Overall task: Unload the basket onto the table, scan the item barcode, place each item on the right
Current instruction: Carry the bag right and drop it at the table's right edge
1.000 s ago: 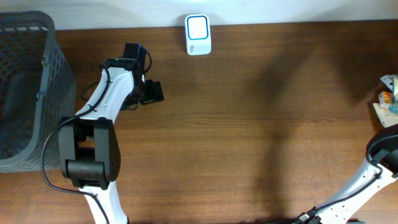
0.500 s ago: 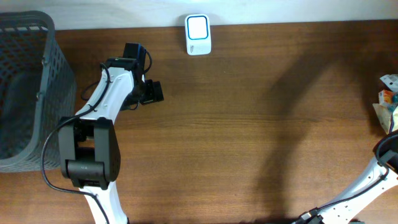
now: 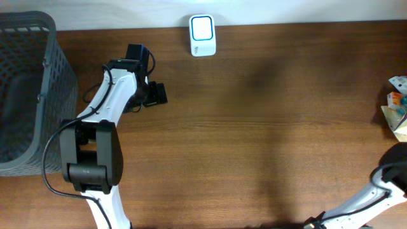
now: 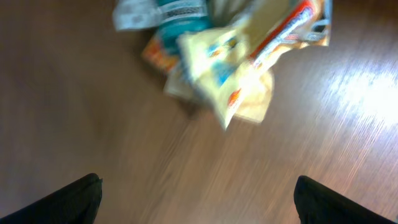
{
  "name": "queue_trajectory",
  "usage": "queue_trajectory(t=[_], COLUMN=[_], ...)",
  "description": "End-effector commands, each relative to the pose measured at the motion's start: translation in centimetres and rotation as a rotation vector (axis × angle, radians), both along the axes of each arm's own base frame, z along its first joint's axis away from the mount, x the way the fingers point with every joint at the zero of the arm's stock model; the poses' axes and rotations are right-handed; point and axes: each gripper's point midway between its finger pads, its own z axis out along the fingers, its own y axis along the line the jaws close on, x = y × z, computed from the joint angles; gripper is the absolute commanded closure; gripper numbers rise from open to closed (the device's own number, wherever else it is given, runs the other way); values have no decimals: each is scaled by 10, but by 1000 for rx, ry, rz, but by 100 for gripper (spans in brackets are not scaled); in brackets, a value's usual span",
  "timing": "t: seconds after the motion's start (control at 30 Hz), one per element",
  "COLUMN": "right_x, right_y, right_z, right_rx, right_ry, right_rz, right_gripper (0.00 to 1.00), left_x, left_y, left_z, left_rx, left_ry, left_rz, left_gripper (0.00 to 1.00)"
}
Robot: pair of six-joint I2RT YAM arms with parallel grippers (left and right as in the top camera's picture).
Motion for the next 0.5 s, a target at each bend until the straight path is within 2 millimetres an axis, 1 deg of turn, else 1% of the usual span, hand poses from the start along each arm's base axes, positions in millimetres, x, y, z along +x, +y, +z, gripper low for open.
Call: queue_trajectory(t=[0.0,0.03,0.13,0.2,0.23,0.3,0.37,0.4,0.43,0.47], right_x=[12,11,1,-9,-15,-26,-38,-44,-54,-57], right_y=[58,74,115,145,163,189,213,225,242,249], right_z=[62,77,112,131,139,145,143,138,129,124], right_rx=[-73,-99,-152,-180,-197,-207,-194,-181,-160,-152], right_ry=[-129,-154,-219,-256,-269,-280,-278,-269,-253,-247], right_rz=[186,225,312,378,434,509,566,598,647,669], right_gripper=[1,1,1,1,1,1,1,1,2,1], left_x=[-1,-1,-1,-1,-1,-1,-1,-1,-1,-1], left_y=[-2,-2,-2,-2,-2,-2,-2,-2,-2,-2], left_z=[4,4,4,4,4,4,4,4,4,4], left_rx=[-9,-9,-9,-9,-9,-9,-9,-9,-9,-9], left_ry=[-7,-7,-7,-8,-7,-7,-7,-7,-8,-7], left_rz=[1,1,1,1,1,1,1,1,1,1], left_gripper=[1,1,1,1,1,1,1,1,1,1])
